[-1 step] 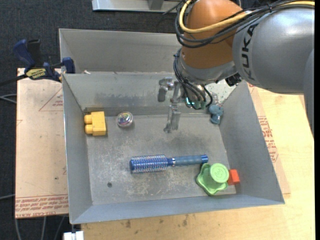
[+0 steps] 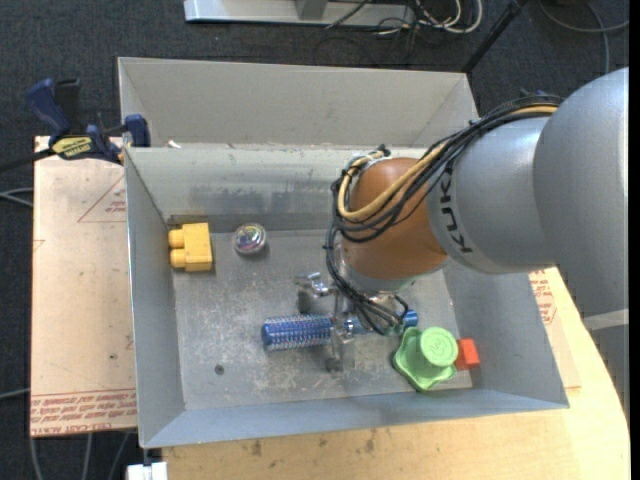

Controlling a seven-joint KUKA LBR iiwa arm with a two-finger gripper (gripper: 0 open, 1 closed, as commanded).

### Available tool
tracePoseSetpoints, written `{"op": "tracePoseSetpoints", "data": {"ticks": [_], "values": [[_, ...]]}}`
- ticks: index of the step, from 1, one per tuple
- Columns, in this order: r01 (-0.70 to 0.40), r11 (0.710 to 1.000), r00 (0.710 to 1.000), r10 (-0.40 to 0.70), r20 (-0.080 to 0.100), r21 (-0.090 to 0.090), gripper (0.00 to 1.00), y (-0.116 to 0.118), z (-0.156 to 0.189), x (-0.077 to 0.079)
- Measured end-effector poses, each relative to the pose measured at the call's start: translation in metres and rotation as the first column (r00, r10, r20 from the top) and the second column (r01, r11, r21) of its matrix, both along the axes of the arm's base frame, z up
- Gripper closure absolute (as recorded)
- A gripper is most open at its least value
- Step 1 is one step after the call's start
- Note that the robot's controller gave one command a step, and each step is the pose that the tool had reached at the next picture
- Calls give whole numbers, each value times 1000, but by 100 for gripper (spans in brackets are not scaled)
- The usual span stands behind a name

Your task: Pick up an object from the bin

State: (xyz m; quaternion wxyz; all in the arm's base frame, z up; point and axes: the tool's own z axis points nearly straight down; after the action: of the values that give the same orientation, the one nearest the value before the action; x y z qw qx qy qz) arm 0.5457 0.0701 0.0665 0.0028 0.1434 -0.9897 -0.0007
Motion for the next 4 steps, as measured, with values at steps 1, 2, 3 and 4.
{"op": "tracePoseSetpoints", "data": {"ticks": [1, 2, 3, 4], "values": [[5, 1000, 1000, -5, 7, 1, 0, 3, 35, -22], [71, 997, 997, -71, 6, 1, 0, -4, 33, -32], [-66, 998, 998, 66, 6, 1, 0, 21, 3, -16], [-65, 998, 998, 65, 7, 1, 0, 22, 3, -16]]}}
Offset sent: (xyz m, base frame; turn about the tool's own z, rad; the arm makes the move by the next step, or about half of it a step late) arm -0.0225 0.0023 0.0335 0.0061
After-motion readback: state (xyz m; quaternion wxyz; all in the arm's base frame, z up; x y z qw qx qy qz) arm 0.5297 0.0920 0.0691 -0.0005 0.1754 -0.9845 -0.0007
